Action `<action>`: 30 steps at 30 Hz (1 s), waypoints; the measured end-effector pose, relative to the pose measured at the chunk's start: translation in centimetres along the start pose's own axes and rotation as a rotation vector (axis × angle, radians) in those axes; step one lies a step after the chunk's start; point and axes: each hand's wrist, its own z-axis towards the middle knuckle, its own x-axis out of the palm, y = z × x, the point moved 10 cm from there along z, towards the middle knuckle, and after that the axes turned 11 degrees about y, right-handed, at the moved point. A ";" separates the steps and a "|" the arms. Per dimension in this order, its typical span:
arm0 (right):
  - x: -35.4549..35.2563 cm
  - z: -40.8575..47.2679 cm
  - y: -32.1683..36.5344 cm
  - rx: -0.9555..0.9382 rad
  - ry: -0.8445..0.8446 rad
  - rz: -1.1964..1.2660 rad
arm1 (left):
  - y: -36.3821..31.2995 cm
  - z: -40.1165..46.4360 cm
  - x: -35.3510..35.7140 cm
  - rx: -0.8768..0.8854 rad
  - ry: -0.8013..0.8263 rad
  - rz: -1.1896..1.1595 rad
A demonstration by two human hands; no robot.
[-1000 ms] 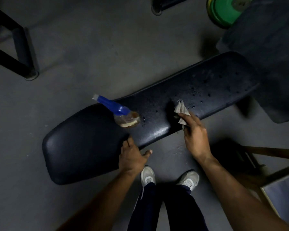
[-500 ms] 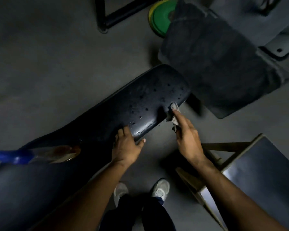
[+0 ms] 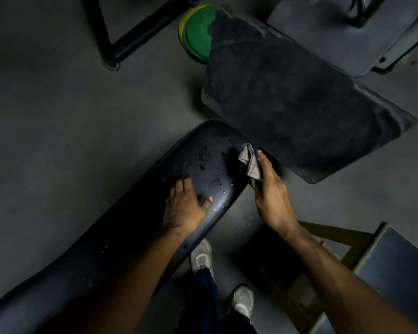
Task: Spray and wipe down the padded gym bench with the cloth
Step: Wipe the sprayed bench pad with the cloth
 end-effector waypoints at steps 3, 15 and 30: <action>1.4 4.3 -0.9 0.018 0.015 -0.017 | 0.0 3.7 -1.2 0.049 0.016 0.048; 9.6 15.1 -0.2 0.091 0.160 -0.446 | 3.4 10.8 -2.8 0.095 0.075 0.021; 6.9 10.5 -4.8 0.108 0.148 -0.434 | 4.0 10.6 -3.3 0.136 0.048 -0.064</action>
